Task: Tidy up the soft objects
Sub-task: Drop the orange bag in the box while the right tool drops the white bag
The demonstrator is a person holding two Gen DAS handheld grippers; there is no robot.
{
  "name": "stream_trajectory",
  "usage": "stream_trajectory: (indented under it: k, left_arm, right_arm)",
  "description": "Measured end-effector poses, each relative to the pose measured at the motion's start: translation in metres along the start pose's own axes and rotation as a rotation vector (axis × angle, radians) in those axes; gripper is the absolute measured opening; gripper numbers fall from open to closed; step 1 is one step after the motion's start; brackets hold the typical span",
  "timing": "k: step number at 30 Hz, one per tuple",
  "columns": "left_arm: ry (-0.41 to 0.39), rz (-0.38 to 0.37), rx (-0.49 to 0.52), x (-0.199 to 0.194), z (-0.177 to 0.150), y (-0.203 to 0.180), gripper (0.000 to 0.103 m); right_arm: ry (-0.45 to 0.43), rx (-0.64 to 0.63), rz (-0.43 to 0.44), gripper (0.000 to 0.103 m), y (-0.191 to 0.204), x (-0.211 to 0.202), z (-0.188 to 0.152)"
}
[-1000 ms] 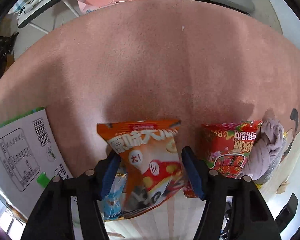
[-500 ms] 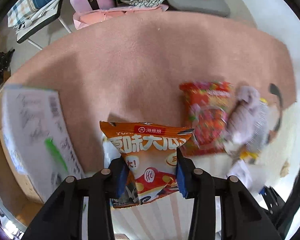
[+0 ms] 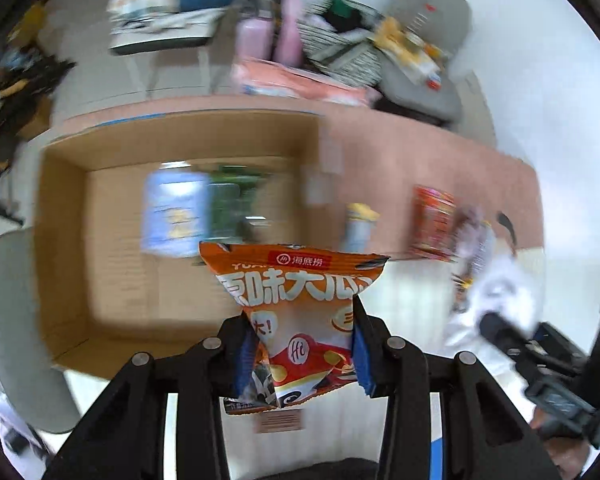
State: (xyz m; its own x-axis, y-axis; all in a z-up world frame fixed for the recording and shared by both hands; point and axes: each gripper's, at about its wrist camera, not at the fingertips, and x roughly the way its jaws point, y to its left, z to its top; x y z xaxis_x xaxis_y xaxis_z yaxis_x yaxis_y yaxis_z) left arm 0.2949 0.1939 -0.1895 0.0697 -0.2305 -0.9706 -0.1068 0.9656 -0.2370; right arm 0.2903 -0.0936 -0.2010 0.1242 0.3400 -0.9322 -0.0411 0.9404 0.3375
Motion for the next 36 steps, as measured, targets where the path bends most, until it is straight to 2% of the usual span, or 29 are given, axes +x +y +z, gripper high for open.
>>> stream_trajectory:
  k: [2,5,8,11,18,23,28,29,31,33,36]
  left_arm:
    - [-0.007,0.024,-0.053,-0.008,0.001,0.039,0.037]
    - [0.013,0.031,-0.121,-0.004,0.003,0.085,0.037]
    - [0.07,0.026,-0.168,0.018,0.005,0.119,0.037]
    - [0.141,0.007,-0.203,0.048,0.007,0.139,0.037]
    - [0.283,-0.036,-0.213,0.113,0.011,0.15,0.037]
    - [0.334,-0.041,-0.196,0.134,0.012,0.144,0.037]
    - [0.361,-0.027,-0.179,0.134,0.007,0.135,0.037]
    - [0.357,-0.013,-0.168,0.129,0.005,0.133,0.039]
    - [0.333,0.004,-0.146,0.119,0.003,0.125,0.054]
    - [0.293,0.028,-0.116,0.103,-0.002,0.118,0.076]
    - [0.24,0.049,-0.087,0.076,-0.012,0.115,0.081]
  right_arm:
    - [0.002,-0.056,0.014,0.071,0.038,0.0,0.0]
    - [0.025,-0.136,0.016,0.071,0.095,0.025,0.002]
    - [0.092,-0.18,0.006,0.071,0.136,0.062,-0.003]
    - [0.18,-0.184,-0.009,0.071,0.159,0.105,-0.006]
    - [0.305,-0.189,-0.099,0.071,0.17,0.189,-0.012]
    - [0.353,-0.218,-0.16,0.073,0.173,0.215,-0.014]
    - [0.396,-0.219,-0.154,0.079,0.182,0.218,-0.013]
    - [0.404,-0.212,-0.152,0.081,0.182,0.216,-0.012]
    - [0.403,-0.203,-0.16,0.087,0.183,0.209,-0.011]
    - [0.371,-0.218,-0.177,0.093,0.186,0.194,-0.01]
    - [0.322,-0.232,-0.19,0.097,0.193,0.172,-0.011]
